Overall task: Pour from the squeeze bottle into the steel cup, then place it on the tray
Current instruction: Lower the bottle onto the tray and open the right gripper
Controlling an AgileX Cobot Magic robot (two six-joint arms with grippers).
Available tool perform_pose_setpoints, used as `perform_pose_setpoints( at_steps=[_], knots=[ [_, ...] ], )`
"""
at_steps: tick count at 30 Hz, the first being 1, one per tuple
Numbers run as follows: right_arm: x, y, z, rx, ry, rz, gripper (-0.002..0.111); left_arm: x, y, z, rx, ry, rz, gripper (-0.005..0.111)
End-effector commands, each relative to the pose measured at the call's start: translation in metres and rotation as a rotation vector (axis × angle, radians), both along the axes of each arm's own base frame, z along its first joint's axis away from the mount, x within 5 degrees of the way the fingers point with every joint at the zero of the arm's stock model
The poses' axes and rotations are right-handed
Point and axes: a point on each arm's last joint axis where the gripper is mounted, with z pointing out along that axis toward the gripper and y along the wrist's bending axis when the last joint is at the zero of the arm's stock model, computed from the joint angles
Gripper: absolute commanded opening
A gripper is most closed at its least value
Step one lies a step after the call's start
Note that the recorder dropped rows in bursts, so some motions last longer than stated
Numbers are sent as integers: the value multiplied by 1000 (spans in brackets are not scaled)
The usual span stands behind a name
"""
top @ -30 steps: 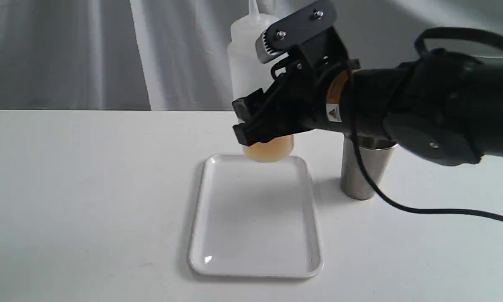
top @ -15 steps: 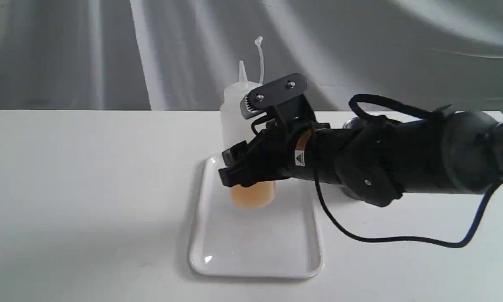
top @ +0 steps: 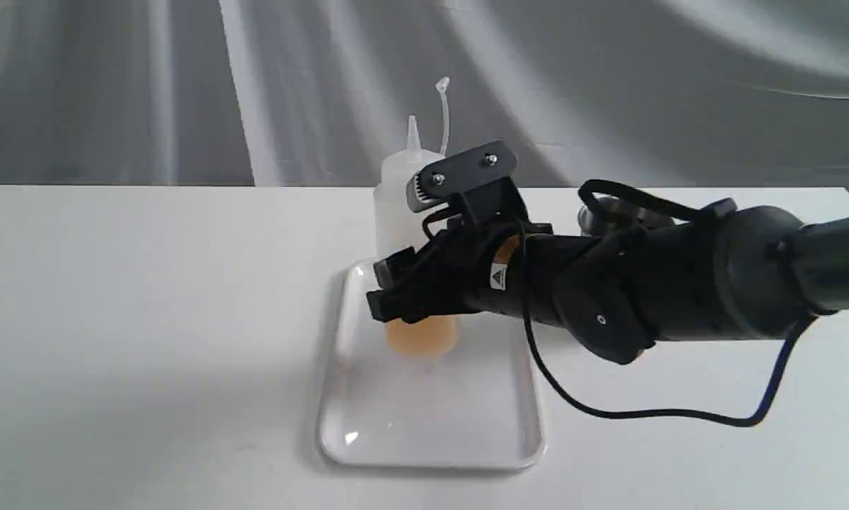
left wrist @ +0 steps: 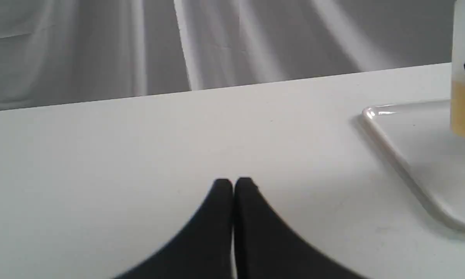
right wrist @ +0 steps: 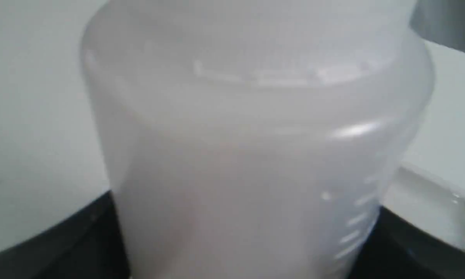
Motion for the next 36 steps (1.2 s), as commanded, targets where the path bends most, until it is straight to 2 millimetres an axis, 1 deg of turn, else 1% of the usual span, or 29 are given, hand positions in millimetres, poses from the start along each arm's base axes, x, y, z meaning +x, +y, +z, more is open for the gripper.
perform_pose_setpoints(
  at_steps=[1, 4, 16, 31, 34, 35, 36],
  knots=[
    [4, 0, 3, 7, -54, 9, 23, 0, 0, -1, -4, -5, -5, 0],
    [5, 0, 1, -27, -66, 26, 23, 0, 0, -1, -4, -5, -5, 0],
    [5, 0, -16, -49, -25, 29, 23, 0, 0, -1, -2, -5, -6, 0],
    [4, 0, -17, -53, -17, 29, 24, 0, 0, -1, -3, -5, -6, 0],
    [4, 0, -18, -61, -9, 32, 32, 0, 0, -1, -3, -5, -6, 0],
    [3, -1, -18, -67, -4, 35, 37, 0, 0, -1, -3, -5, -6, 0],
    [3, -1, -19, -72, 1, 35, 45, 0, 0, -1, -3, -5, -6, 0]
  ],
)
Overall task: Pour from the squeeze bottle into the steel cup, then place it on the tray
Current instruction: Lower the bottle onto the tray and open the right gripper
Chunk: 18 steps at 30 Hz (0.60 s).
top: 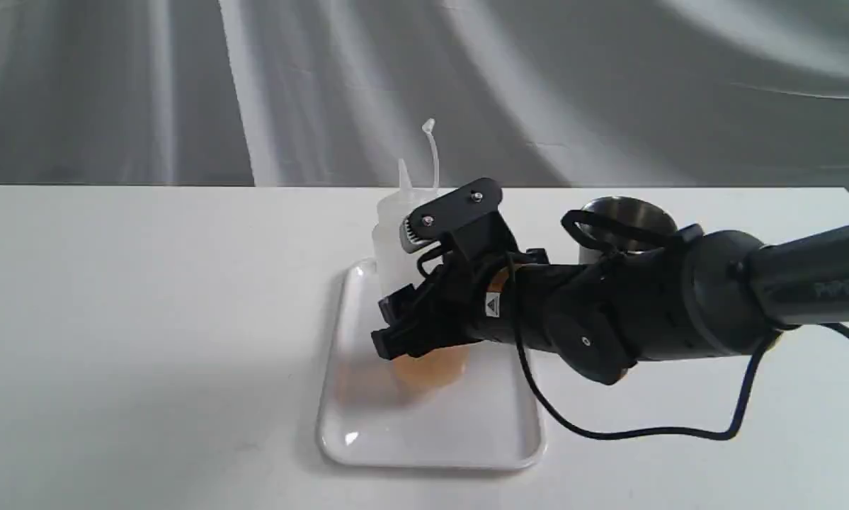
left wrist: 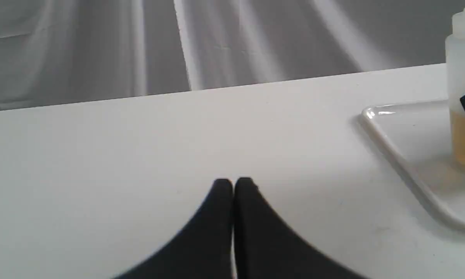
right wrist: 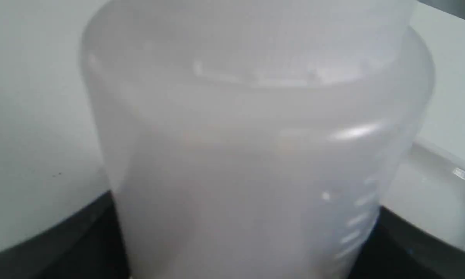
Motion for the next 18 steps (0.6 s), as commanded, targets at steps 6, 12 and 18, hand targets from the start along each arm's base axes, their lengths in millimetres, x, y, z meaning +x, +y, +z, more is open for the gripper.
perform_pose_setpoints(
  at_steps=[6, 12, 18],
  knots=[
    [1, -2, 4, -12, -14, 11, 81, 0, 0, -1, -5, -5, -5, 0],
    [0, -2, 3, -24, -4, 15, 89, 0, 0, -1, -5, -5, -5, 0],
    [-4, -4, 6, -69, 36, 22, 89, 0, 0, -1, -3, -5, -6, 0]
  ],
)
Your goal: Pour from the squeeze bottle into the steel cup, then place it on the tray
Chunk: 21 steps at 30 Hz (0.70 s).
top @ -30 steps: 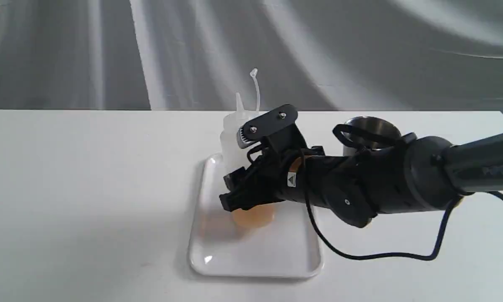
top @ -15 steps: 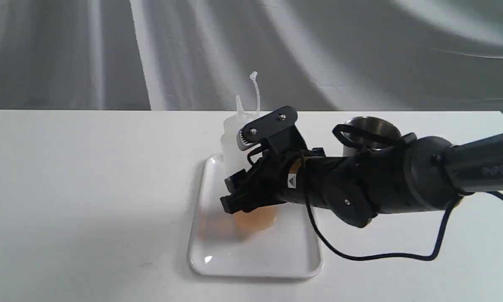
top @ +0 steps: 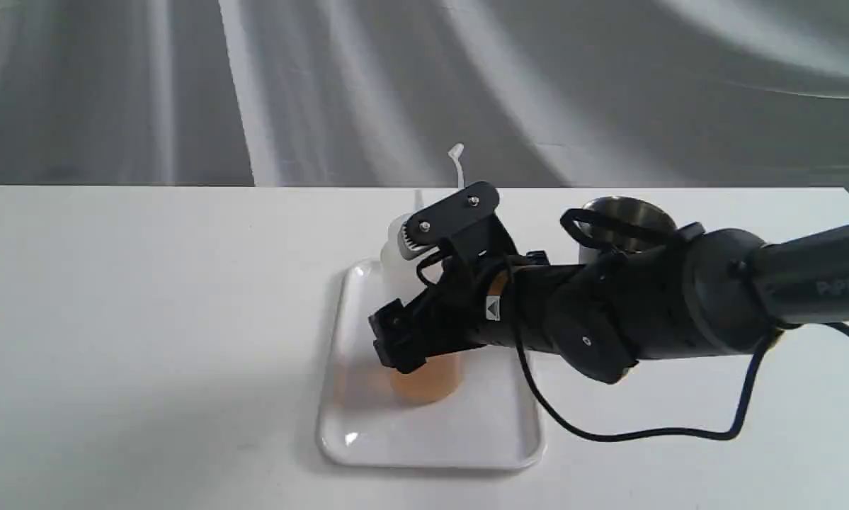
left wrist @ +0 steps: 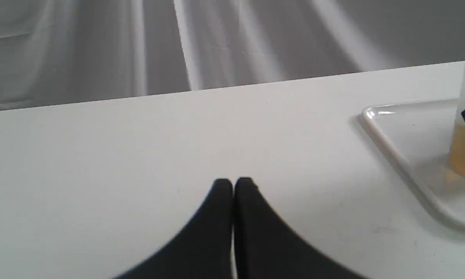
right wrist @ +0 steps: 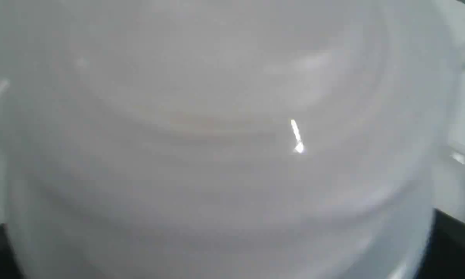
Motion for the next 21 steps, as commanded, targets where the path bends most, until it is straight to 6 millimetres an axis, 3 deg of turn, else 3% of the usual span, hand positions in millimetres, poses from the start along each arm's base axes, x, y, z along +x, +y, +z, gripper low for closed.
perform_pose_setpoints(
  at_steps=[1, 11, 21],
  knots=[
    [-2, -4, 10, -29, 12, 2, 89, 0, 0, -1, -3, -5, -6, 0],
    [-38, -16, 42, 43, -111, 25, 89, 0, 0, -1, -3, -5, -6, 0],
    [-92, -40, 77, 56, -156, 25, 89, 0, 0, -1, -5, -5, -5, 0]
  ],
)
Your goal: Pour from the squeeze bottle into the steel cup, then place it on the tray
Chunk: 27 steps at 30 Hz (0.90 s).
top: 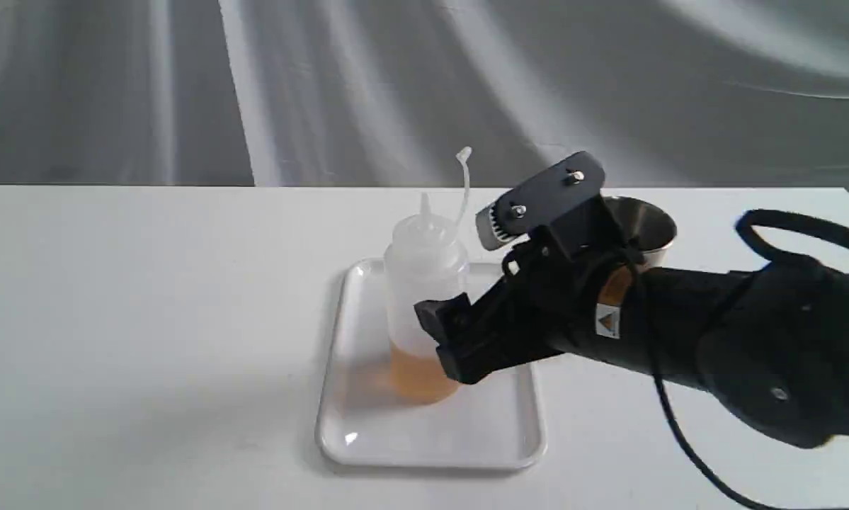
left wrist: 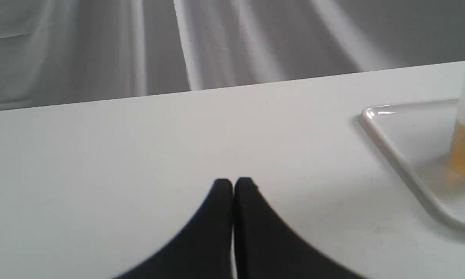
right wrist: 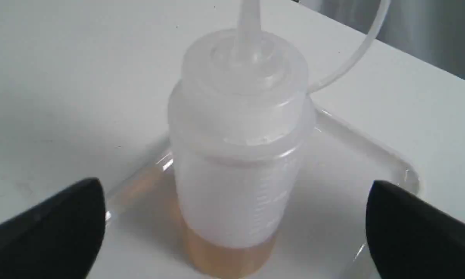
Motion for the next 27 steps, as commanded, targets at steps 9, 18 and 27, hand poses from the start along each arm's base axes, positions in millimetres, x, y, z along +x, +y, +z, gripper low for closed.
perform_pose_setpoints(
  at_steps=[9, 18, 27],
  knots=[
    [-99, -46, 37, 54, -82, -23, 87, 0, 0, -1, -3, -5, -6, 0],
    [-172, -77, 41, 190, -202, -55, 30, 0, 0, -1, -5, -5, -5, 0],
    [-205, -93, 47, 330, -306, -90, 0, 0, 0, -1, -3, -5, -6, 0]
  ],
)
